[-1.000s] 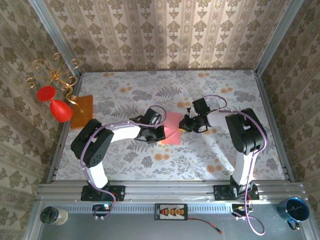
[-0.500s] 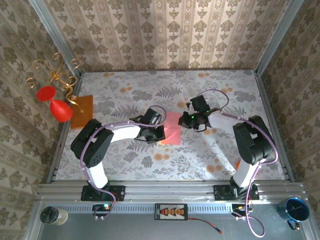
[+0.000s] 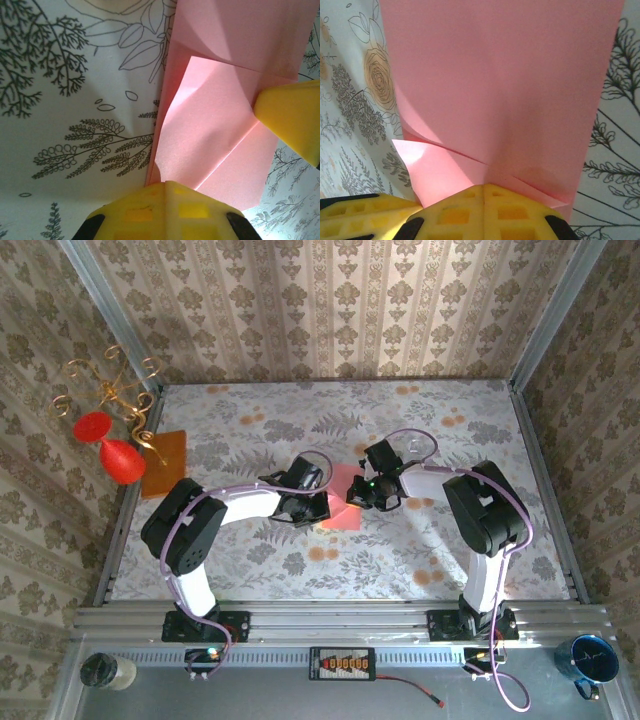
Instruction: Fold a paper plane with a square sheet of paper (pick it up from the middle)
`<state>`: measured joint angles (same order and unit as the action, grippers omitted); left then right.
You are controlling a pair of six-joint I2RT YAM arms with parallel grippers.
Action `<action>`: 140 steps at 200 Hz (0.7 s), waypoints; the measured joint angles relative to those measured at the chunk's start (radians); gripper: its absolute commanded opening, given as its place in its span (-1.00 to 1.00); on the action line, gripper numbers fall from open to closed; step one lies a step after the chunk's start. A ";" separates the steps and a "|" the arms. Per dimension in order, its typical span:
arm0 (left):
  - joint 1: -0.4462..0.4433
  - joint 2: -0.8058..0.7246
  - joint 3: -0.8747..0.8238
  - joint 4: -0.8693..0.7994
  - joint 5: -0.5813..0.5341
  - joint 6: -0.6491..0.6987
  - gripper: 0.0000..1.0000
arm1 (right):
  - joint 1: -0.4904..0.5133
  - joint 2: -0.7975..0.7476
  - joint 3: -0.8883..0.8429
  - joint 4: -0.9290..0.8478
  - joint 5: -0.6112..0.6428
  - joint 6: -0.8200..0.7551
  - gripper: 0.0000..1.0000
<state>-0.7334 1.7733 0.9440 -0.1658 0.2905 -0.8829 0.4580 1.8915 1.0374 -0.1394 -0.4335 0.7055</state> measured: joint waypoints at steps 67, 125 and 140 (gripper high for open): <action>0.000 -0.041 -0.002 0.043 0.019 0.023 -0.99 | -0.002 0.006 0.002 0.000 0.000 -0.017 -0.94; -0.032 0.041 0.079 0.085 0.054 0.023 -1.00 | -0.002 0.006 0.002 0.000 0.000 -0.022 -0.94; -0.034 0.063 0.082 0.092 0.058 0.023 -1.00 | -0.002 0.006 0.002 0.000 -0.001 -0.022 -0.95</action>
<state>-0.7670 1.8366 1.0264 -0.0742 0.3485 -0.8597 0.4561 1.8977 1.0393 -0.1398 -0.4343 0.6834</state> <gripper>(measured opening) 0.040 0.054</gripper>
